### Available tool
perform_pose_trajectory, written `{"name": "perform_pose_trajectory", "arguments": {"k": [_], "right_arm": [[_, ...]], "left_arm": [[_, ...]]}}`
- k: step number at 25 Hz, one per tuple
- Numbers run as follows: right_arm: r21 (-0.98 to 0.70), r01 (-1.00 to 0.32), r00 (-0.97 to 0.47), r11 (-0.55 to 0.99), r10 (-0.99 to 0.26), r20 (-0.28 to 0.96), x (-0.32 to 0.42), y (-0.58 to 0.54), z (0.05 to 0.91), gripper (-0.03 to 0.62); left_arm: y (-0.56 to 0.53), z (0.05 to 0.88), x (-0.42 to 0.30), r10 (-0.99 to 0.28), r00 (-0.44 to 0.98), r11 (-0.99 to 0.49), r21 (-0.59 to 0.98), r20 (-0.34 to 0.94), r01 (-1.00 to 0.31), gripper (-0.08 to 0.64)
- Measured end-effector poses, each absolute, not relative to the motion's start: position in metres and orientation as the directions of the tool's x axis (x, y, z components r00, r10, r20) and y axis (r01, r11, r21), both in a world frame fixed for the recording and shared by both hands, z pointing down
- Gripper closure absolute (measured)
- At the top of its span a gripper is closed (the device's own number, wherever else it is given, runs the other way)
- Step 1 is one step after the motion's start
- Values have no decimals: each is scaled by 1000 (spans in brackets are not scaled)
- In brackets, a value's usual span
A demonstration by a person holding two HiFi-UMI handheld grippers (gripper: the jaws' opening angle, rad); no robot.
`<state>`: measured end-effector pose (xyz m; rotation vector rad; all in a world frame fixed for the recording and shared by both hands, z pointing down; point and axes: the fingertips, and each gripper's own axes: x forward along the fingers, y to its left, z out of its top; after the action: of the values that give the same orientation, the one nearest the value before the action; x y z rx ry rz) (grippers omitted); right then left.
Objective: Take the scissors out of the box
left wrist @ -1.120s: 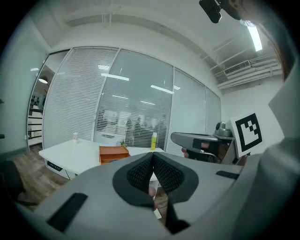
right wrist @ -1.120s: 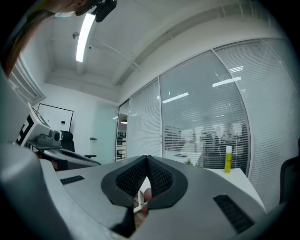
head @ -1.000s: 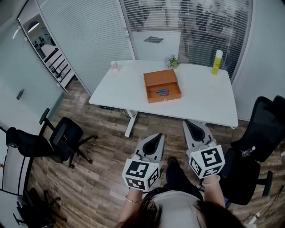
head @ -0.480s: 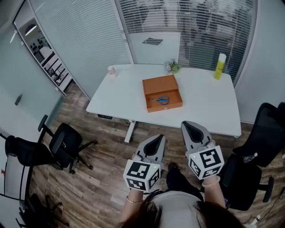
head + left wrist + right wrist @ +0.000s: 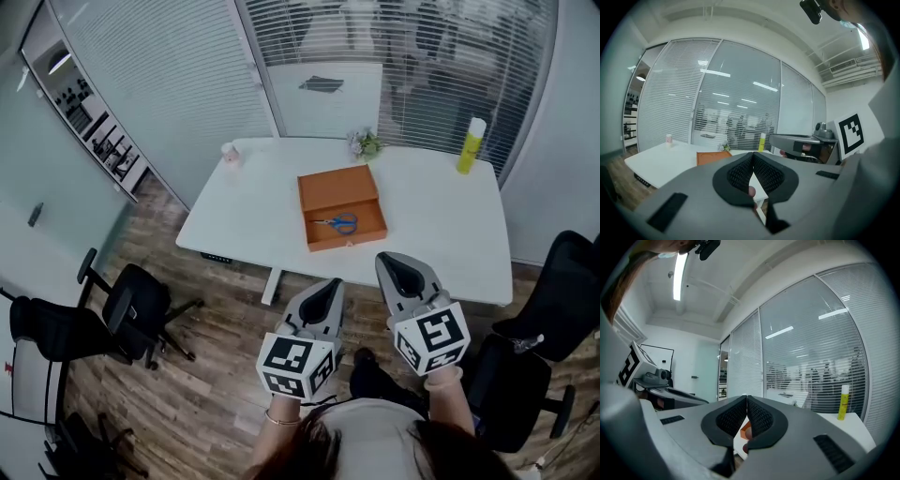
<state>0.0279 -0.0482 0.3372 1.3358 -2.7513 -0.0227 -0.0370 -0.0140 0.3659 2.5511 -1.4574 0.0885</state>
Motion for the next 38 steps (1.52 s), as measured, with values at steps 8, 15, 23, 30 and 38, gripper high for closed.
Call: {"name": "perform_pose_trajectory", "arguments": {"k": [8,15,23,30,38], "right_arm": [[48,-765,-637,642,-766,88,25,-100,339,565],[76,-732,-670,677,-735,105,22,-143,344,565],[87,-693,-704,716,-698,128,17,-181,352,563],[100,-659,-729,746,-666,161,4,-196,362,561],[111,-640,-732,761,-647,216,-12,-213,380,554]], "left_arm": [[-65,366,-41,-860,486,-465,153,156,-872,541],[-106,370,-43,-879,448,-427,150,161,-892,541],[-140,374,-50,-901,400,-378,148,171,-914,541],[-152,379,-60,-907,377,-353,148,190,-924,541],[-175,380,-74,-904,385,-361,151,187,-920,541]]}}
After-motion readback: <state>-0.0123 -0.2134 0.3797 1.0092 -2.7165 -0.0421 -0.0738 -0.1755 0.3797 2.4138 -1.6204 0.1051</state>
